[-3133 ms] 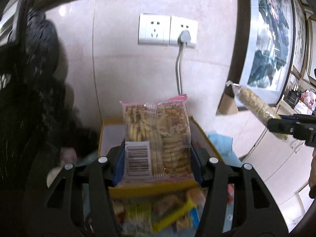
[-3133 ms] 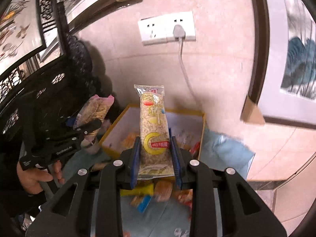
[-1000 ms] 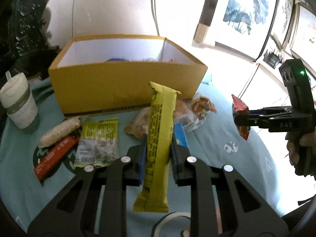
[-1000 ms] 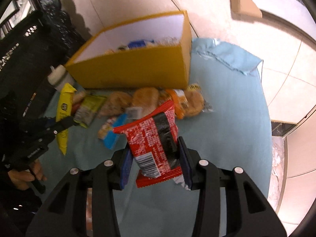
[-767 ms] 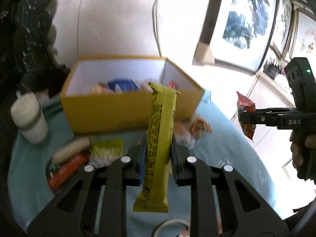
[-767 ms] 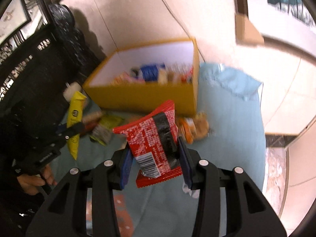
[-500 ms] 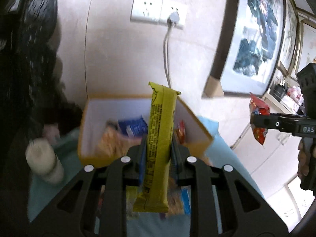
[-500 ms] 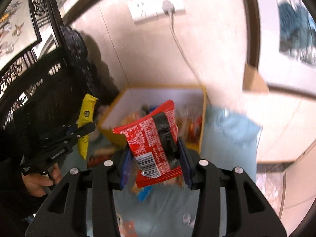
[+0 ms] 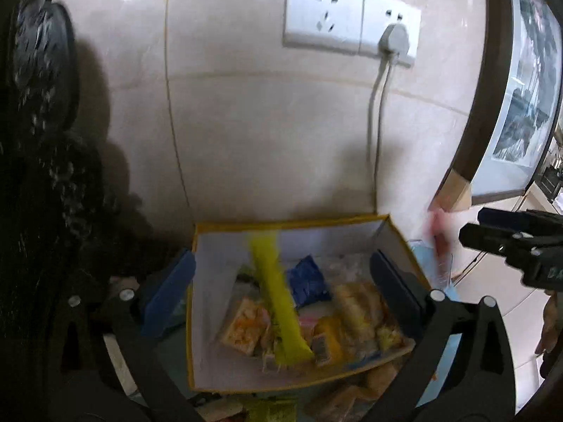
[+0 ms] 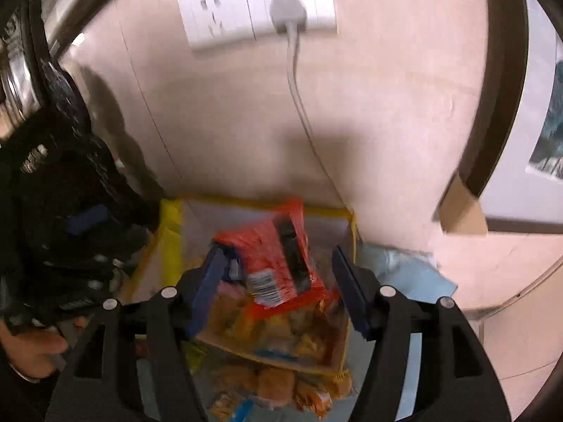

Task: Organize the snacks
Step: 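Grasp the green-white bag with the left tool while the right grasps an orange packet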

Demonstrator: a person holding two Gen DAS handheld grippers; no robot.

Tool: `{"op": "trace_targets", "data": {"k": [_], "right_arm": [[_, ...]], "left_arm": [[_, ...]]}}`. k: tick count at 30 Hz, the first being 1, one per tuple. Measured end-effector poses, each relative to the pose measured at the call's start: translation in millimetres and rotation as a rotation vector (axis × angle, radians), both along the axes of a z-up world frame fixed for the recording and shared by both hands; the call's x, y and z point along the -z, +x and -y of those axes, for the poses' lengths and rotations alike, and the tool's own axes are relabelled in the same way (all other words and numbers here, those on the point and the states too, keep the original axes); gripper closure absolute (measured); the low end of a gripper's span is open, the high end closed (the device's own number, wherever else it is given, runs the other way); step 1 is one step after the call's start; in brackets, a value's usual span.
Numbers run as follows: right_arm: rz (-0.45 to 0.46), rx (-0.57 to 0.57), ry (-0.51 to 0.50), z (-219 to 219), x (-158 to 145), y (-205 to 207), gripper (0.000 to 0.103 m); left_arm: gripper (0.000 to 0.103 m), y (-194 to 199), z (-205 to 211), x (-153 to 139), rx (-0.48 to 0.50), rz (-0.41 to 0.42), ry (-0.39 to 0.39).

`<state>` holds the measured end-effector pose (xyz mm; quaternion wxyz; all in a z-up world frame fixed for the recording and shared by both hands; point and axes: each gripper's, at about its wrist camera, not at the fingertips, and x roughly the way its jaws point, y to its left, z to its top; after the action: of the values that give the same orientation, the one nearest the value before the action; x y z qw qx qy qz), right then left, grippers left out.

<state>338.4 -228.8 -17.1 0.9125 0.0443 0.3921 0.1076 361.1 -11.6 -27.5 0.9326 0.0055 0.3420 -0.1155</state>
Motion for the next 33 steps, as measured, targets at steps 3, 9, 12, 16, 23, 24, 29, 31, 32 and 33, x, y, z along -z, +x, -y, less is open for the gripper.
{"op": "trace_targets", "data": {"k": [3,9,12,16,23,24,29,31,32,33], "right_arm": [[0.002,-0.035,-0.046,-3.5,19.5,-16.3,0.039],[-0.022,-0.029,-0.045,13.1,65.3,-69.3,0.039],[-0.048,-0.010,-0.057,22.3,95.3,-100.5,0.039],[-0.159,0.008,-0.110,26.7,148.1,-128.1,0.039],[-0.217,0.054,-0.134,33.1,178.6,-124.8,0.039],[-0.218,0.055,-0.135,33.1,180.1,-122.4,0.039],[-0.234,0.056,-0.152,29.8,186.0,-106.6,0.038],[-0.253,0.048,-0.165,24.8,192.8,-98.3,0.038],[-0.260,0.042,-0.177,22.1,195.5,-96.1,0.038],[-0.266,0.032,-0.197,17.8,199.2,-92.9,0.038]], "left_arm": [[0.002,-16.6,-12.3,16.0,0.001,0.005,0.004],[0.002,-74.8,-40.0,60.5,-0.030,-0.017,-0.061],[0.002,-118.1,-35.8,108.4,0.022,-0.088,-0.026],[0.002,-151.3,-21.7,161.7,0.060,-0.159,0.089],[0.002,-142.5,-12.9,197.6,0.036,-0.209,0.122],[0.002,-138.0,-13.2,200.9,0.029,-0.213,0.126],[0.002,-121.0,-20.1,217.1,-0.017,-0.256,0.110],[0.002,-118.0,-19.1,221.6,-0.007,-0.250,0.121],[0.002,-116.6,-18.3,224.4,0.005,-0.261,0.116],[0.002,-115.6,-17.1,228.2,0.014,-0.274,0.112]]}}
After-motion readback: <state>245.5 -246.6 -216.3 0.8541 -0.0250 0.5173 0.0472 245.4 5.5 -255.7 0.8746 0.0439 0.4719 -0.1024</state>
